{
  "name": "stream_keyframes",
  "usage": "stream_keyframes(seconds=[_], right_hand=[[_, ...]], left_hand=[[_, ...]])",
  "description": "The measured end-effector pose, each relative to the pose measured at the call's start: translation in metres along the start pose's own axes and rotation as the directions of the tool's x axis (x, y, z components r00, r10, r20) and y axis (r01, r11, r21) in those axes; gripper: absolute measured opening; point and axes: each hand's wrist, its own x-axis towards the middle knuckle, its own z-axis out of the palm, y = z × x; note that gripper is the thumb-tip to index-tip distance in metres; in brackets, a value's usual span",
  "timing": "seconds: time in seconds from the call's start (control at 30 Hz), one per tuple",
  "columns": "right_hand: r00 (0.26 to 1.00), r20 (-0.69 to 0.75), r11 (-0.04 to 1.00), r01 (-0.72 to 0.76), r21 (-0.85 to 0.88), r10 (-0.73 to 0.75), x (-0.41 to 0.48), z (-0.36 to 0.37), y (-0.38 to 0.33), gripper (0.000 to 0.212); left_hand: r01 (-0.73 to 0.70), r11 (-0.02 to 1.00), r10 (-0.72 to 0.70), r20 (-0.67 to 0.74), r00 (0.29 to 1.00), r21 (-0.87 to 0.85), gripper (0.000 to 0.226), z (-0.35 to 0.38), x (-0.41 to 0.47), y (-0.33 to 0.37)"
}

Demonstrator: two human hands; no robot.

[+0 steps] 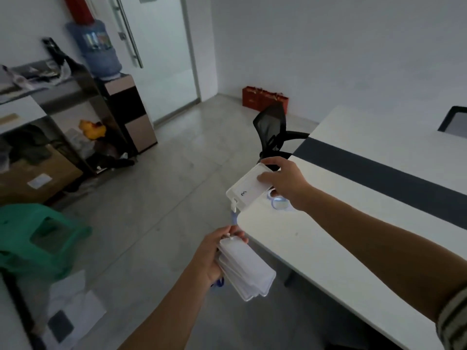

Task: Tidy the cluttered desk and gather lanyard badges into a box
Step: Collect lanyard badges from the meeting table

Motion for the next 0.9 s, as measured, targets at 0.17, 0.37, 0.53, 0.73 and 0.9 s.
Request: stream_keyframes(seconds=[0.17, 0.37, 0.53, 0.73, 0.9], right_hand=[[0.994, 0.033, 0.993, -0.104, 0.05, 0.102, -0.005, 0.021, 0.002, 0.032], [0.956, 0.01, 0.953, -0.292, 0.076, 0.292, -0.015, 0.013, 0.029, 0.025], [0.906, 0.215, 0.925, -0.379, 0.028, 0.365, -0.027, 0.02, 0.046, 0.024], [0.805, 0.402, 0.831, -0.532, 0.165, 0.436, -0.03, 0.039, 0.053, 0.022], [0.812, 0.389, 0.823, -0.534, 0.193, 0.435, -0.019, 0.037, 0.064, 0.021]], left_hand=[[-0.072, 0.997, 0.072, 0.004, 0.997, -0.038, 0.021, -0.011, 0.004, 0.027], [-0.146, 0.968, 0.144, -0.026, 0.989, -0.202, 0.022, -0.018, 0.018, 0.057], [-0.146, 0.974, 0.155, 0.036, 0.987, -0.174, 0.042, -0.018, 0.031, 0.072], [-0.104, 0.986, 0.102, -0.023, 0.995, -0.128, 0.043, -0.022, 0.045, 0.078], [-0.102, 0.984, 0.107, 0.026, 0.994, -0.148, 0.023, -0.017, 0.056, 0.081]])
